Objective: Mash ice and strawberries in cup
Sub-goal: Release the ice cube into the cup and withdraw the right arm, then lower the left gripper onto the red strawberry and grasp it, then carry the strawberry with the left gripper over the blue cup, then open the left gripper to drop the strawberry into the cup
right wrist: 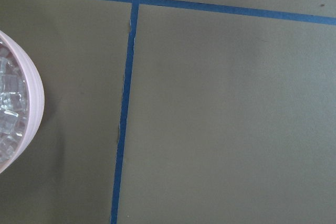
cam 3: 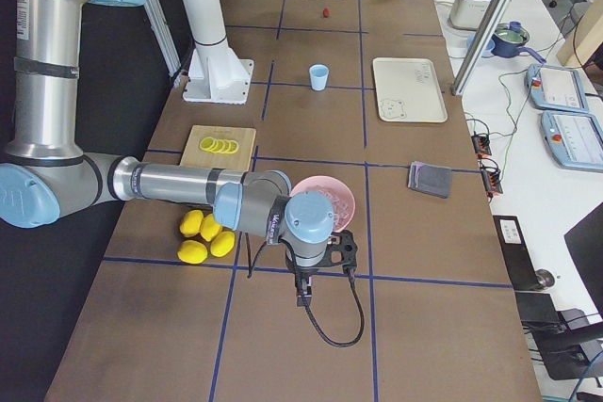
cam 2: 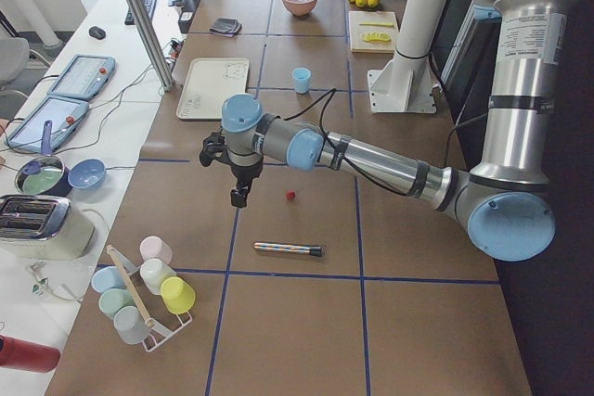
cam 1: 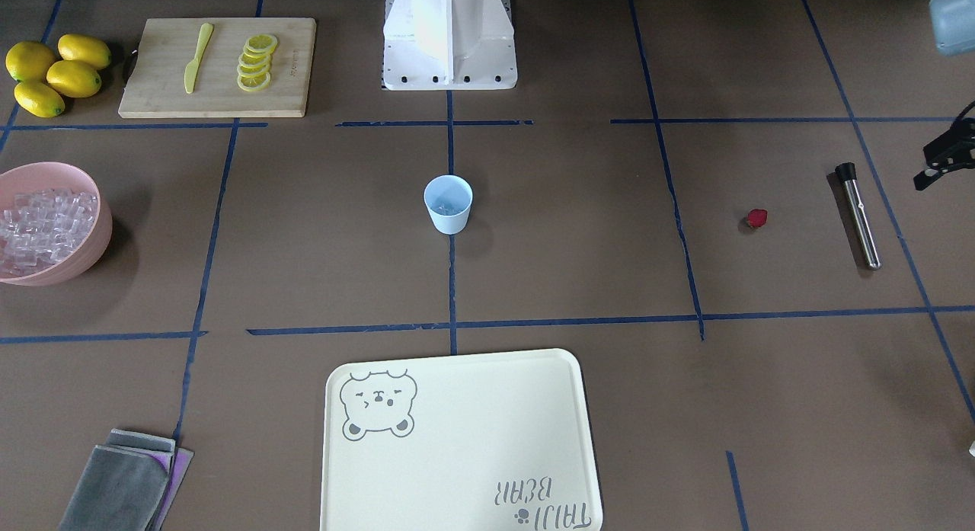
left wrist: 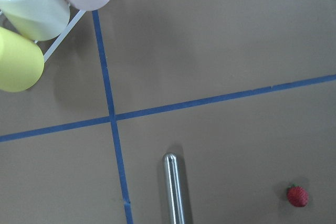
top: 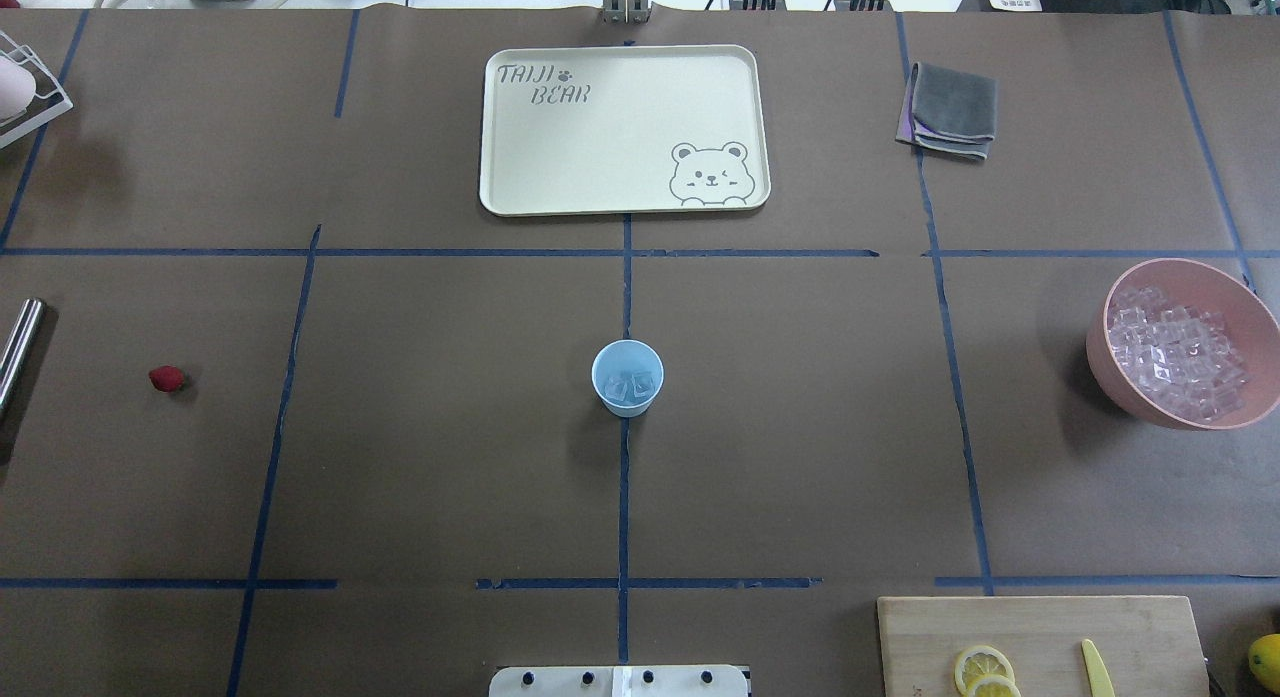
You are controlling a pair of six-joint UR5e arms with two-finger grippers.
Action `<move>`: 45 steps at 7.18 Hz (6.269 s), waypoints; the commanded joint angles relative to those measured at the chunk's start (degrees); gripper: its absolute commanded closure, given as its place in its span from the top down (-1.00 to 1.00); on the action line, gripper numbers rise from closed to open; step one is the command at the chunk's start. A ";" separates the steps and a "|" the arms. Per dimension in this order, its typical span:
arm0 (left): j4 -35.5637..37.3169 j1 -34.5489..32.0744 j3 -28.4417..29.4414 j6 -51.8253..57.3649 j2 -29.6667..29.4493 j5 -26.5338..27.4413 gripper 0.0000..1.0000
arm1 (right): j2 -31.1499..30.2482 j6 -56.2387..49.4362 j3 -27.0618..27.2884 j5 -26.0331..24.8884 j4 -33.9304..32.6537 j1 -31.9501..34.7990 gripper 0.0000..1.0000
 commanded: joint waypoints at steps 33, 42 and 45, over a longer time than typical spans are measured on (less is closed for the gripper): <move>18.74 49.53 5.48 -70.41 -50.15 34.66 -1.00 | -0.52 0.04 0.48 -0.09 1.06 0.00 0.99; 15.19 50.70 8.24 -70.17 -49.63 35.92 1.00 | -0.52 0.04 0.48 0.00 1.24 0.00 0.99; 16.15 43.18 -6.05 -53.10 -33.96 32.26 1.00 | -0.43 0.04 0.48 0.00 1.41 0.00 0.99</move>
